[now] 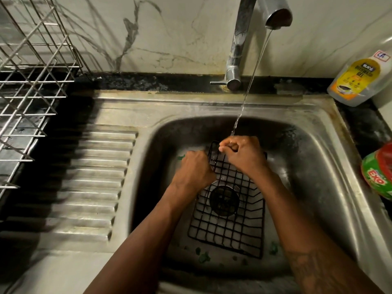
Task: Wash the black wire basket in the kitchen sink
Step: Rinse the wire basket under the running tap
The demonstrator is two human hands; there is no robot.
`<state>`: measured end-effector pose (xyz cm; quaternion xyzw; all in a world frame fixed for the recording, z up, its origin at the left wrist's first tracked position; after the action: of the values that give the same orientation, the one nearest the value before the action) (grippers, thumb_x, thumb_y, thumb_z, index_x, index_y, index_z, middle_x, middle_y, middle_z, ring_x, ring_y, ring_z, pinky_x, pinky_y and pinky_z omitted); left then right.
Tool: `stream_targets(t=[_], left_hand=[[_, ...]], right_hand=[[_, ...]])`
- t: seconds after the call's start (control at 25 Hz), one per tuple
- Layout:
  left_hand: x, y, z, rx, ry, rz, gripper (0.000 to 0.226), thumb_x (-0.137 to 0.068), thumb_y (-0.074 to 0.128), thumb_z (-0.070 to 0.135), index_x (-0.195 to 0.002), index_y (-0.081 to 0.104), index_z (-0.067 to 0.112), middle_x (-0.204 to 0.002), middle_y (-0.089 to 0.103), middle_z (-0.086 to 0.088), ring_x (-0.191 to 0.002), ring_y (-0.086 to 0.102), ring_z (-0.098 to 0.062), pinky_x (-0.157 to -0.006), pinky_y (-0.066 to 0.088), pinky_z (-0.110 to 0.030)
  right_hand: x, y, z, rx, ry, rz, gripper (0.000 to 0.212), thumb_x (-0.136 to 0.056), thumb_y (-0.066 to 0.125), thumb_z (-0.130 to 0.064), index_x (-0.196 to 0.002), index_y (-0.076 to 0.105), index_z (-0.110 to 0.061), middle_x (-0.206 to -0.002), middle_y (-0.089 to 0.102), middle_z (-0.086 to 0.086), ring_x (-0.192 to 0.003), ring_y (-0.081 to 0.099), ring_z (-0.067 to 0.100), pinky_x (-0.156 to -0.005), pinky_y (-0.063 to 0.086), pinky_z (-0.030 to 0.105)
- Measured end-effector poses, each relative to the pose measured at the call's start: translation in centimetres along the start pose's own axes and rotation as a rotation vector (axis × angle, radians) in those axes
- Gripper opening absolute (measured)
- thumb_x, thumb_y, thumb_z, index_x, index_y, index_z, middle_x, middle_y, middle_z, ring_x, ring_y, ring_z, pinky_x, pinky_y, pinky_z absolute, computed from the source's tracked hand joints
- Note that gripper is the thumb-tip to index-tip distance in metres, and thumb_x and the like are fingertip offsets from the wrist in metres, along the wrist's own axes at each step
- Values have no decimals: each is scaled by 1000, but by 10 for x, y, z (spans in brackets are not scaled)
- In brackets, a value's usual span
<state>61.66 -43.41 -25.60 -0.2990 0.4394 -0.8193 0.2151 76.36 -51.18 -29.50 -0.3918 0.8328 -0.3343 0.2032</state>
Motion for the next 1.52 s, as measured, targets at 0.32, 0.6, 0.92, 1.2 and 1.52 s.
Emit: stream_targets(t=[0.32, 0.6, 0.92, 1.2, 1.52], left_hand=[[8, 1, 12, 364, -206, -322, 54, -88, 59, -4, -137, 44, 11, -82, 67, -15, -52, 72, -20, -45, 54, -21], [9, 7, 16, 337, -216, -356, 48, -89, 64, -1, -133, 47, 8, -114, 58, -23, -56, 73, -23, -50, 59, -24], [5, -3, 4, 348, -338, -229, 42, -86, 65, -1, -122, 48, 12, -107, 51, -13, -54, 73, -26, -49, 61, -32], [6, 1, 4, 320, -312, -239, 51, -86, 65, 1, -131, 43, 13, -124, 49, -21, -54, 73, -26, -47, 59, -29], [4, -3, 1, 328, -324, -225, 52, -86, 67, 2, -132, 44, 12, -122, 47, -18, -51, 72, -25, -43, 54, -24]], right_hand=[[-2, 6, -6, 380, -129, -82, 20, -100, 59, -36, -110, 74, -42, -117, 68, -16, -106, 53, 13, -91, 40, 38], [12, -17, 6, 271, -13, -219, 24, -100, 57, -40, -122, 68, -43, -115, 74, -12, -91, 71, 13, -78, 57, 29], [11, -25, 16, 284, 114, -208, 31, -103, 51, -25, -125, 68, -39, -105, 73, -10, -68, 61, 10, -57, 42, 22], [7, 0, -22, 339, -84, -203, 39, -101, 49, -11, -128, 68, -32, -123, 70, 2, -98, 67, 21, -82, 54, 32], [15, -37, 18, 433, 48, -160, 36, -103, 48, -17, -128, 64, -37, -122, 70, -4, -105, 64, 18, -91, 48, 36]])
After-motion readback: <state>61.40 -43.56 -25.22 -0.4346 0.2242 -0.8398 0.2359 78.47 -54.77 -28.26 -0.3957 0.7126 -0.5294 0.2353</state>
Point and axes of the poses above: each hand's wrist, its own x-axis away from the middle knuckle, its own y-axis out of the palm, z = x × y, the point moved 1 cm from there along -x, towards the middle knuckle
